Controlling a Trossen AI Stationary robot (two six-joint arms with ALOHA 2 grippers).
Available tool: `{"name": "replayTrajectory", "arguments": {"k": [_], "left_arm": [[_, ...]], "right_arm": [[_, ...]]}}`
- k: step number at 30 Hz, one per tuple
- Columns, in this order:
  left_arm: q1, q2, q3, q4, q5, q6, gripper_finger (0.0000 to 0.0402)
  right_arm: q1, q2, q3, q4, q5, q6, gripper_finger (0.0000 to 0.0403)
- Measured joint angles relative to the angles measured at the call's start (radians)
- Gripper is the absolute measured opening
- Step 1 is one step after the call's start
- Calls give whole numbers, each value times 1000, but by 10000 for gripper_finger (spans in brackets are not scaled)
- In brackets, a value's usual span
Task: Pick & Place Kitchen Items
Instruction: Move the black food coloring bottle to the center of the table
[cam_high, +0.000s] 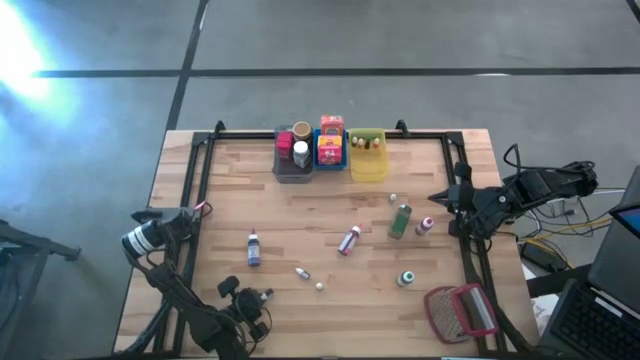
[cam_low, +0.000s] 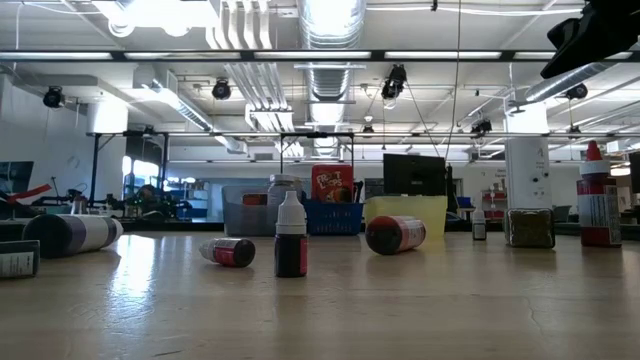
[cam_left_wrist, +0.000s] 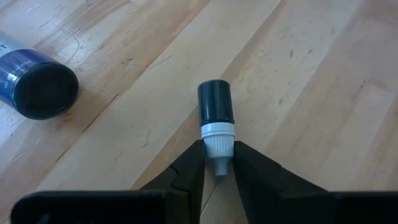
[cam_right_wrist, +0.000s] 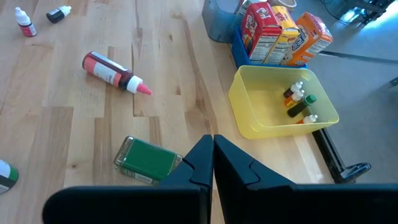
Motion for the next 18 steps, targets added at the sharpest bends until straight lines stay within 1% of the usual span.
{"name": "replayTrajectory", "arguments": {"k": [8,14,18], "left_arm": [[0,1,0,1,-1,-1,73],[0,1,0,1,-1,2,73],[1,-10,0,1,6,53,73]], "right_arm": [[0,0,0,0,0,0,8],[0,0,0,0,0,0,8],[0,0,0,0,0,0,8]]}}
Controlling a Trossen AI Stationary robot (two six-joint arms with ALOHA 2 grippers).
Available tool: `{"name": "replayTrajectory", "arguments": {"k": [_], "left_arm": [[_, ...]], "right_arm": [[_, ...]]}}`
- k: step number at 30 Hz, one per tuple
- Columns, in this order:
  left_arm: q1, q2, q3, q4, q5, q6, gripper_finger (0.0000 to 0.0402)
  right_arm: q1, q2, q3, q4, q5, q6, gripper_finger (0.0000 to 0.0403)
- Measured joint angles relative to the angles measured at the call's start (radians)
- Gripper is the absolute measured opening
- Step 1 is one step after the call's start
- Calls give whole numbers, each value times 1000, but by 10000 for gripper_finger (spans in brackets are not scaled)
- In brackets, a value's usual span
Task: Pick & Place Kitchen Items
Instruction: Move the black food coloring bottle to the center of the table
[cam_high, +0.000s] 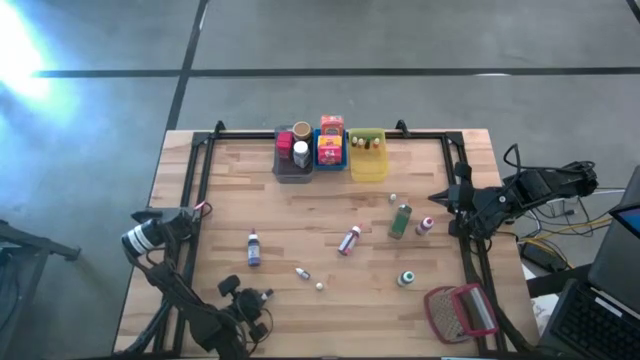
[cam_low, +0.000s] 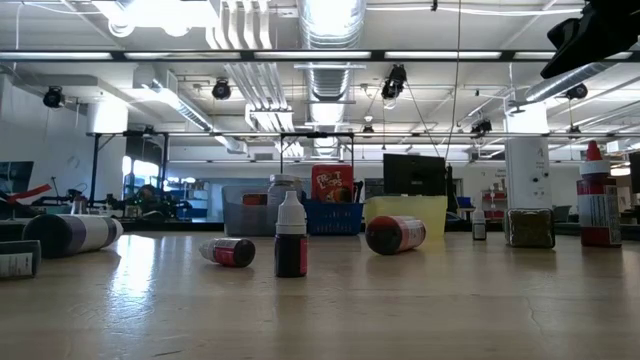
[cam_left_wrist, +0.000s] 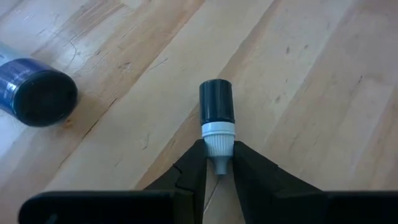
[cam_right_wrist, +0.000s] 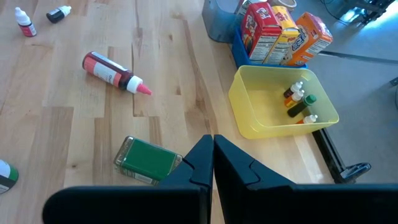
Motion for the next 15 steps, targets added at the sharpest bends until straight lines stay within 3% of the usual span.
{"name": "replayTrajectory", "arguments": {"k": [10,15], "left_arm": [[55,-152,2,-138,15,256,72],[150,-239,2,-174,12,545,72]], "right_arm": [[0,0,0,0,0,0,8],[0,0,0,0,0,0,8]]}}
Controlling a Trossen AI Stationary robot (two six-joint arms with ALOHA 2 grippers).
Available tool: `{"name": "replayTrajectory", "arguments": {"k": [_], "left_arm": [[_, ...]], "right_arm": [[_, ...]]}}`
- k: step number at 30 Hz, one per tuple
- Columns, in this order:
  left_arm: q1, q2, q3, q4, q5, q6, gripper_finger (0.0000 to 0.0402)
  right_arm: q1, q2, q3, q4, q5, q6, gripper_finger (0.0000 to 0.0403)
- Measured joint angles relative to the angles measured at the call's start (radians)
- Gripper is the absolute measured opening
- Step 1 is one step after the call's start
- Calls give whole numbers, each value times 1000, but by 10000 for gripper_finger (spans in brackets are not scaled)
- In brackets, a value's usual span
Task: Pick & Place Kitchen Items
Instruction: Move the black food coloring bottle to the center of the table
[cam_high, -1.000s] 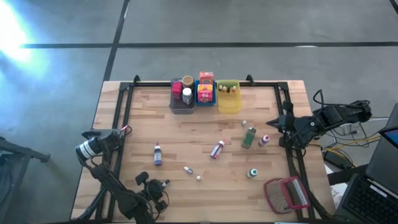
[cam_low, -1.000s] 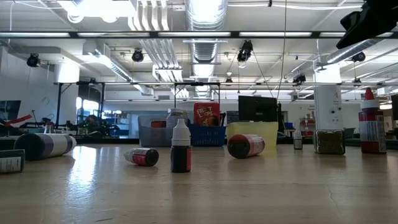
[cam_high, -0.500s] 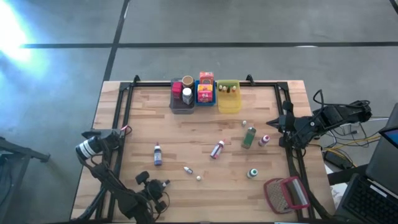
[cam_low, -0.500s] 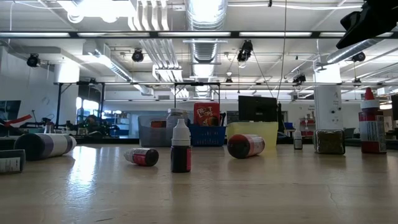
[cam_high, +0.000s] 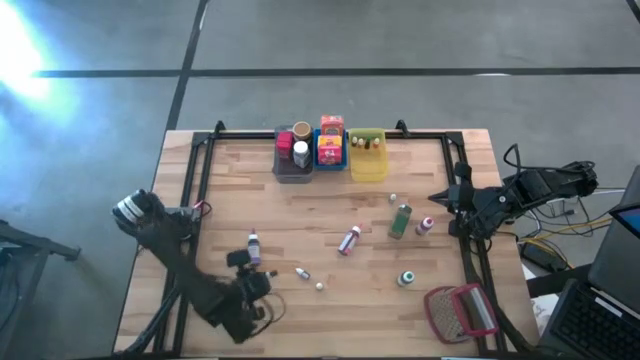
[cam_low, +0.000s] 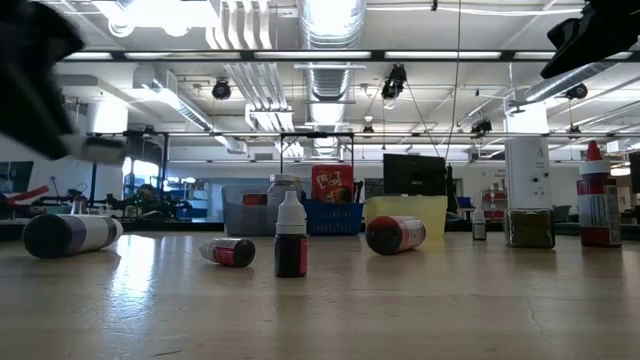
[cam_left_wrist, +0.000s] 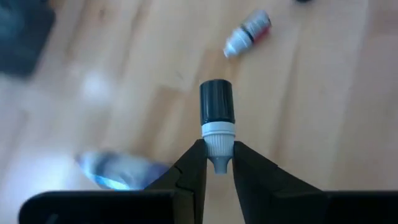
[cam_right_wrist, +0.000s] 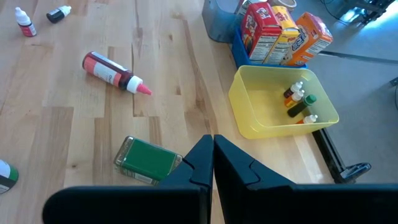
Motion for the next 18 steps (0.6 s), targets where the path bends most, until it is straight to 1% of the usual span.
{"name": "replayTrajectory", "arguments": {"k": [6,9,14,18], "left_arm": [[180,-92,7,4,1,386,72],[281,-116,34,12,30,580,72],[449,-112,116,27,97,826,72],[557,-85,185,27,166,996,72]], "right_arm": [[0,0,0,0,0,0,8],[0,0,0,0,0,0,8],[0,0,0,0,0,0,8],[0,0,0,0,0,0,8]]}}
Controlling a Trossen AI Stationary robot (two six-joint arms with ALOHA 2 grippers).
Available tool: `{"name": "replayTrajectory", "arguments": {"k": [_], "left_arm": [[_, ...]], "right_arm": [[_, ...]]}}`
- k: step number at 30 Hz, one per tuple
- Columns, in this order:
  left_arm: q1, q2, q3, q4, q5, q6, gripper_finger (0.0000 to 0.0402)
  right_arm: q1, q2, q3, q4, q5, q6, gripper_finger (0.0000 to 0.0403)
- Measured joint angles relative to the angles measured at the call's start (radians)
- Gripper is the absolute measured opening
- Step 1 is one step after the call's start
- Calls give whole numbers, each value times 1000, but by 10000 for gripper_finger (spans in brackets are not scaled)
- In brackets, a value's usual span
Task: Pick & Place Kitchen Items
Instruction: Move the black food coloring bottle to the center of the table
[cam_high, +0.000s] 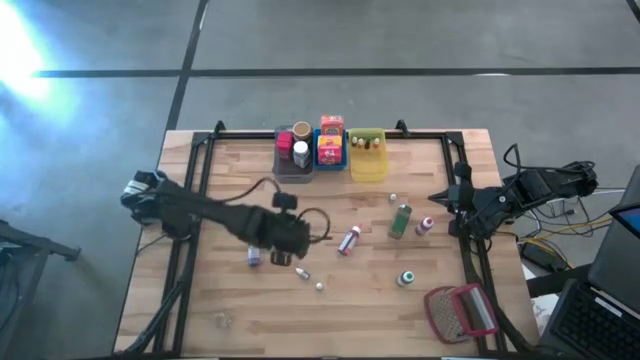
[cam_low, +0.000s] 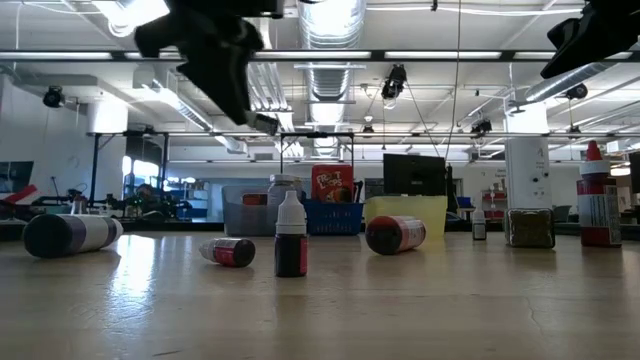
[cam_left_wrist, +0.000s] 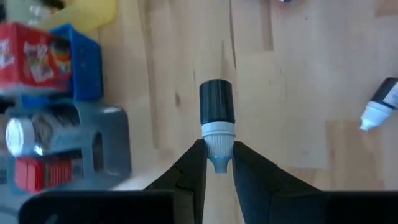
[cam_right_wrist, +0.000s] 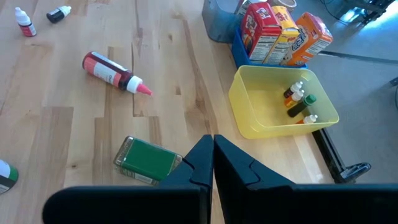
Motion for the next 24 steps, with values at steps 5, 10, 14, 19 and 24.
{"name": "replayTrajectory", "arguments": {"k": [5,10,14,19,24], "left_arm": [[63,60,94,-5,19,261,72],[94,172,218,-39,-56,467,72],[114,279,335,-133,-89,544,71],[116,414,449,-316,-222,627,71],[114,517,490,-438,-264,680,71]], "right_arm": [[0,0,0,0,0,0,8],[0,0,0,0,0,0,8],[0,0,0,0,0,0,8],[0,0,0,0,0,0,8],[0,0,0,0,0,0,8]]}}
